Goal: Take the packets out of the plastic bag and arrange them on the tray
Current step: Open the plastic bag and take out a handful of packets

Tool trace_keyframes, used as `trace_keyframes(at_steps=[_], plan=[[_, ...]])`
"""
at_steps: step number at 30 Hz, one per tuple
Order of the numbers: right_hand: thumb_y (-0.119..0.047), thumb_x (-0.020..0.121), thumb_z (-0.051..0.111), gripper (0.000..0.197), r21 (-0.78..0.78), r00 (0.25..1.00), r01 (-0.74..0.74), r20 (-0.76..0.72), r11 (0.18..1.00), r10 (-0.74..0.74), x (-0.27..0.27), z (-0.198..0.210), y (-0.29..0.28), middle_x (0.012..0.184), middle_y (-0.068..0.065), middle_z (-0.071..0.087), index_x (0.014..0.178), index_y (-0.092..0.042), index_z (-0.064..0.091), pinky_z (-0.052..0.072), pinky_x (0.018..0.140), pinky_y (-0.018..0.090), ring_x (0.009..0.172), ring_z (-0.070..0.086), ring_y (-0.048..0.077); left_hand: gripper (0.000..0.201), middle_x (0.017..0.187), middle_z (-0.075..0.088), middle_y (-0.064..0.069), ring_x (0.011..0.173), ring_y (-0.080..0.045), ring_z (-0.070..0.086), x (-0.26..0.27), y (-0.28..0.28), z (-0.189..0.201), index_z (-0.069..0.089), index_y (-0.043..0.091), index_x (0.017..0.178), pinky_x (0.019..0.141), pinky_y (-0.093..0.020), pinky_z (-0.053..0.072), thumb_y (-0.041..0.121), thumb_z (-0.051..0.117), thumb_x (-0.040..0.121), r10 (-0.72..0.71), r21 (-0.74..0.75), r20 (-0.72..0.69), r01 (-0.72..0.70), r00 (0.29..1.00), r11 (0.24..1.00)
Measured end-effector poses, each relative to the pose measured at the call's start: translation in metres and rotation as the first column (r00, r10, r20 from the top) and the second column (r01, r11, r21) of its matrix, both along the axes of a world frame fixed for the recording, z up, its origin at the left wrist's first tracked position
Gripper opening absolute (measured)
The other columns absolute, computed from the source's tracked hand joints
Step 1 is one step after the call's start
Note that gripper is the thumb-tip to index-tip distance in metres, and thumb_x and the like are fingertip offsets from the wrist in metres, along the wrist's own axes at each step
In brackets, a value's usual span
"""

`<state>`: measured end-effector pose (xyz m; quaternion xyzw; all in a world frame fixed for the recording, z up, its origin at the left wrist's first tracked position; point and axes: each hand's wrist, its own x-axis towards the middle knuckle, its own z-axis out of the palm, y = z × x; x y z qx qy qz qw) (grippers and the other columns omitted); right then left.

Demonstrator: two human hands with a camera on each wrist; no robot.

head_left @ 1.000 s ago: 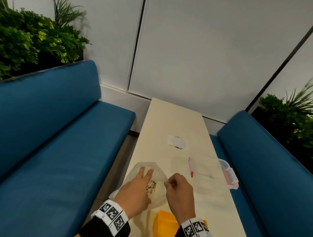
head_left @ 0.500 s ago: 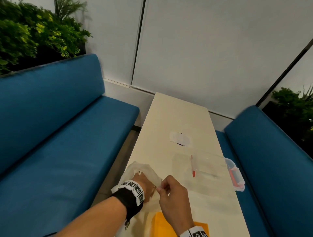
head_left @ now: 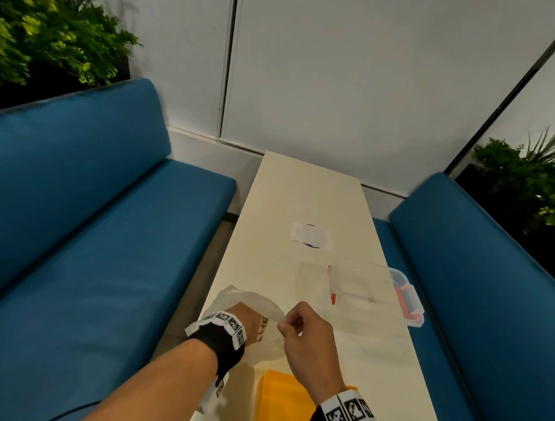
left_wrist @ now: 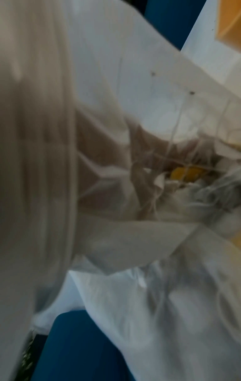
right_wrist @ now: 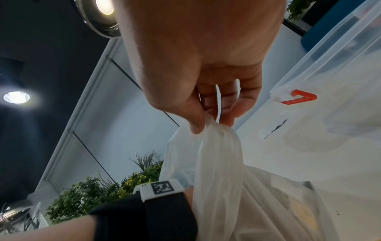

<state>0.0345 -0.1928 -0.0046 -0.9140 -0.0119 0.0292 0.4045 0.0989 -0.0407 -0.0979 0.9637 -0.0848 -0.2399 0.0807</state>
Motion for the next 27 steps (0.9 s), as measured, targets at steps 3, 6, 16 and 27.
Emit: trace_keyframes(at_steps=[3, 6, 16, 27], plan=[[-0.018, 0.091, 0.069, 0.019, 0.003, 1.000, 0.005, -0.002, 1.000, -0.005, 0.002, 0.002, -0.001, 0.075, -0.005, 0.064, 0.078, -0.026, 0.057, 0.047, 0.062, 0.013, 0.071, 0.058, 0.002, 0.041, 0.145, 0.054, -0.005, 0.134, -0.027, 0.049, -0.001, -0.002, 0.006, 0.049, 0.021, 0.143, 0.114, -0.038, 0.031, 0.035, 0.048, 0.104, -0.003, -0.036, -0.004, 0.003, 1.000, 0.999], [-0.017, 0.092, 0.068, 0.020, 0.016, 1.000, 0.014, -0.006, 1.000, -0.014, 0.005, 0.004, -0.001, 0.075, -0.005, 0.064, 0.077, -0.026, 0.057, 0.047, 0.062, 0.015, 0.071, 0.058, 0.004, 0.036, 0.141, 0.056, -0.005, 0.129, -0.027, 0.053, 0.003, -0.006, 0.009, 0.054, 0.017, 0.138, 0.110, -0.036, 0.035, 0.028, 0.050, 0.104, 0.000, -0.072, 0.016, 0.002, 1.000, 0.997], [-0.017, 0.091, 0.069, 0.020, 0.017, 1.000, 0.000, -0.003, 1.000, 0.000, 0.007, 0.003, -0.001, 0.076, -0.003, 0.063, 0.078, -0.027, 0.057, 0.050, 0.065, 0.019, 0.072, 0.059, 0.006, 0.020, 0.117, 0.065, -0.006, 0.105, -0.024, 0.055, -0.004, -0.004, 0.020, 0.060, 0.022, 0.108, 0.104, -0.034, 0.035, 0.028, 0.042, 0.104, 0.039, -0.123, -0.012, -0.040, 0.999, 0.992], [-0.018, 0.092, 0.069, 0.018, 0.048, 0.999, 0.030, -0.012, 0.998, -0.029, 0.012, 0.004, -0.004, 0.074, -0.005, 0.063, 0.079, -0.026, 0.058, 0.048, 0.063, 0.018, 0.069, 0.059, 0.007, 0.012, 0.103, 0.067, -0.007, 0.093, -0.024, 0.059, -0.002, -0.021, 0.049, 0.059, 0.012, 0.099, 0.090, -0.031, 0.043, 0.017, 0.049, 0.103, 0.180, -0.124, -0.148, -0.199, 0.972, 0.972]])
